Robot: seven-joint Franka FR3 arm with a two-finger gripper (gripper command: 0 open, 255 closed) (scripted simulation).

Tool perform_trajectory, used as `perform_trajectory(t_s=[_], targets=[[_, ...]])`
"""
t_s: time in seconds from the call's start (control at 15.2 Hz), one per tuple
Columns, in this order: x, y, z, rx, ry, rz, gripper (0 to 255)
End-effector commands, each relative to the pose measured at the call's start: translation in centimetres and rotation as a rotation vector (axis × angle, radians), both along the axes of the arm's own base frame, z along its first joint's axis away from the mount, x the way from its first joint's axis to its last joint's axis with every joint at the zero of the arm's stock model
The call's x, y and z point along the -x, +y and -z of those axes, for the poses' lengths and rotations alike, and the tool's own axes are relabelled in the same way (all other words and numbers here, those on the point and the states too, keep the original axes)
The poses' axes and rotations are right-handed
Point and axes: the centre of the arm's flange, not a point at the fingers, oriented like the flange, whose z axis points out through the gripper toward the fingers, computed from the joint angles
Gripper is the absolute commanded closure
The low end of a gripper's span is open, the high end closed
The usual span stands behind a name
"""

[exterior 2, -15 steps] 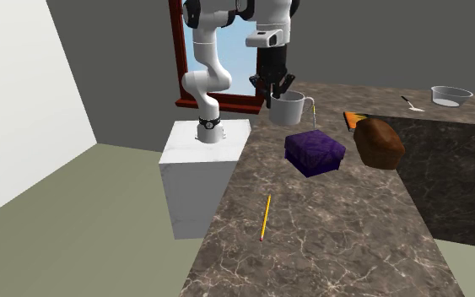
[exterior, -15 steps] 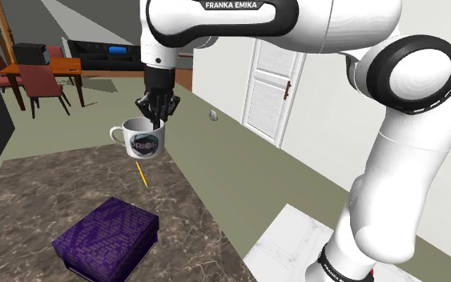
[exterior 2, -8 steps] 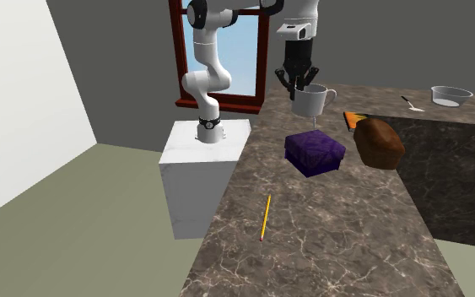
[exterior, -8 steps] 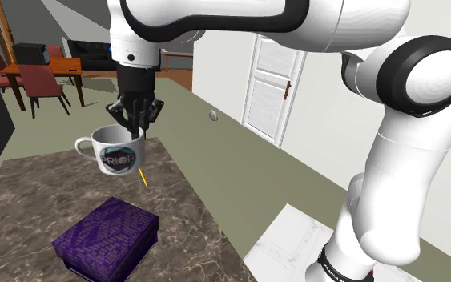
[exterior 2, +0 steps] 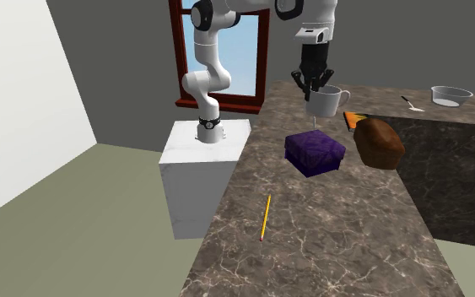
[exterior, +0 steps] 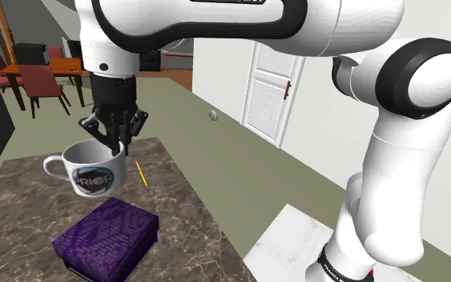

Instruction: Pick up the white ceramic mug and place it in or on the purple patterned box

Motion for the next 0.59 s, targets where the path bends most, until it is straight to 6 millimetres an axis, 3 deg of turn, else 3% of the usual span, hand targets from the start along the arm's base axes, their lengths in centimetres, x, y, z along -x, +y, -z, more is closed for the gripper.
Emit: perform_trajectory(t_s=[0.0, 0.53], targets=[[0.1, 0.1, 1.0, 0.000, 0.000, 0.000, 255], [0.1, 0.1, 5.3, 0.000, 0.000, 0.000, 255]])
